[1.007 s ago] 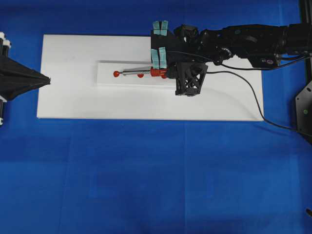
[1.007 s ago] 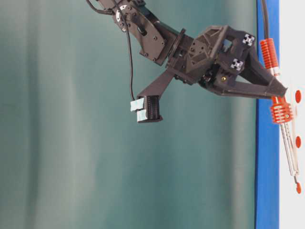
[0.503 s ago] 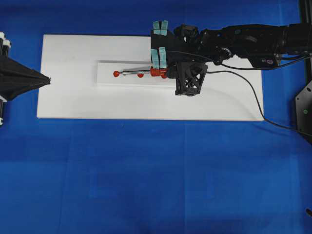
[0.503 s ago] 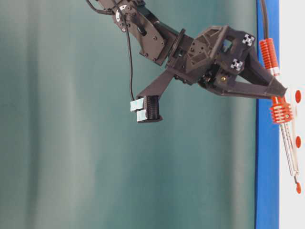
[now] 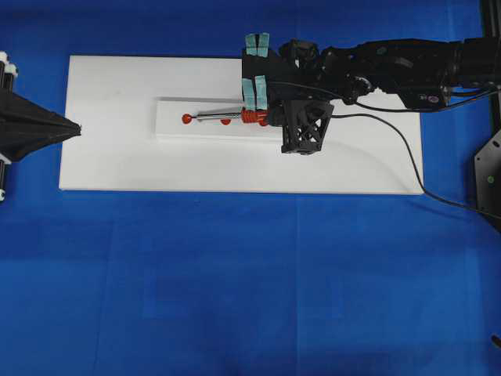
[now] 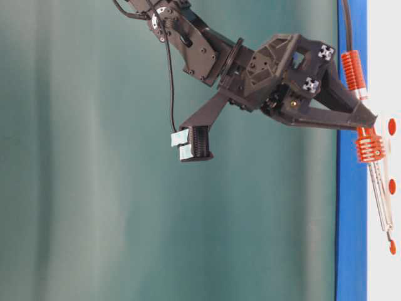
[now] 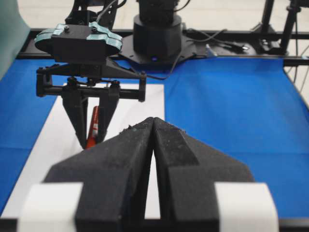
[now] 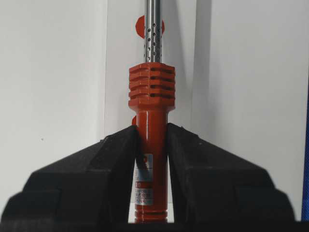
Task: Touch the tip of the soldering iron to the mark.
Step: 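Hold the iron tip pressed on the leftmost red dot, then raise the iron and shift it right above the middle red dot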
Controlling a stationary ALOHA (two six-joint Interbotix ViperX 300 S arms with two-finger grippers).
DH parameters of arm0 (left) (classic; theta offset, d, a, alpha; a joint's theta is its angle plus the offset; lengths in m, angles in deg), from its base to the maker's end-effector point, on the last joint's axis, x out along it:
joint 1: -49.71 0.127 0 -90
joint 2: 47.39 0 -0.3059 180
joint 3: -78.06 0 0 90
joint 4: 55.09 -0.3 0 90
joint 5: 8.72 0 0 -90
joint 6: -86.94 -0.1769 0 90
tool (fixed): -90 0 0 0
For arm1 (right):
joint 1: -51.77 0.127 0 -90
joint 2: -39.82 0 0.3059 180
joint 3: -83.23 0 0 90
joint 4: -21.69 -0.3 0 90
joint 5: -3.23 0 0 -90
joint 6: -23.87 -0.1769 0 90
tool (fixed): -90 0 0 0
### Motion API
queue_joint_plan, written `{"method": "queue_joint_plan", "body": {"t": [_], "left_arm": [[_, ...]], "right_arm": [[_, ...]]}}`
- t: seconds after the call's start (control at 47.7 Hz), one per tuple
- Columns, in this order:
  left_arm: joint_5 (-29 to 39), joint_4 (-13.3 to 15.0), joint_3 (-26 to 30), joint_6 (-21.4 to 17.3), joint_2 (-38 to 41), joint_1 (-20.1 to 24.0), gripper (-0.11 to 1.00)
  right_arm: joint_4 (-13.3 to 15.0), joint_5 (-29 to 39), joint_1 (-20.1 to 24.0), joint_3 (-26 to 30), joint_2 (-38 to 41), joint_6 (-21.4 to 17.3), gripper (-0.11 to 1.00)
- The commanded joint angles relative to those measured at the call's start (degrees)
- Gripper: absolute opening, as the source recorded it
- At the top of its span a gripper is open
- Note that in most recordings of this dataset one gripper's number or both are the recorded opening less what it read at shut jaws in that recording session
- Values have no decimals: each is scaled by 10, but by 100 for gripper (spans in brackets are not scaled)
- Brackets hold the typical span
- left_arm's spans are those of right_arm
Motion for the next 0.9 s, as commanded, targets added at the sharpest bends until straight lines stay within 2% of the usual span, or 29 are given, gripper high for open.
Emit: {"method": "queue_joint_plan", "body": {"t": [0.0, 0.42, 0.692, 0.881], "left_arm": [[-4, -1, 6, 0, 3, 0, 0], [-4, -1, 6, 1, 3, 0, 0], [-6, -1, 6, 2, 3, 0, 0], [-7, -1, 7, 3, 2, 0, 0]], "right_arm": [[0, -2, -1, 14, -8, 1, 6], [1, 6, -1, 17, -14, 0, 6], [3, 42, -1, 28, -80, 0, 6], [22, 69, -1, 35, -124, 0, 6]]}}
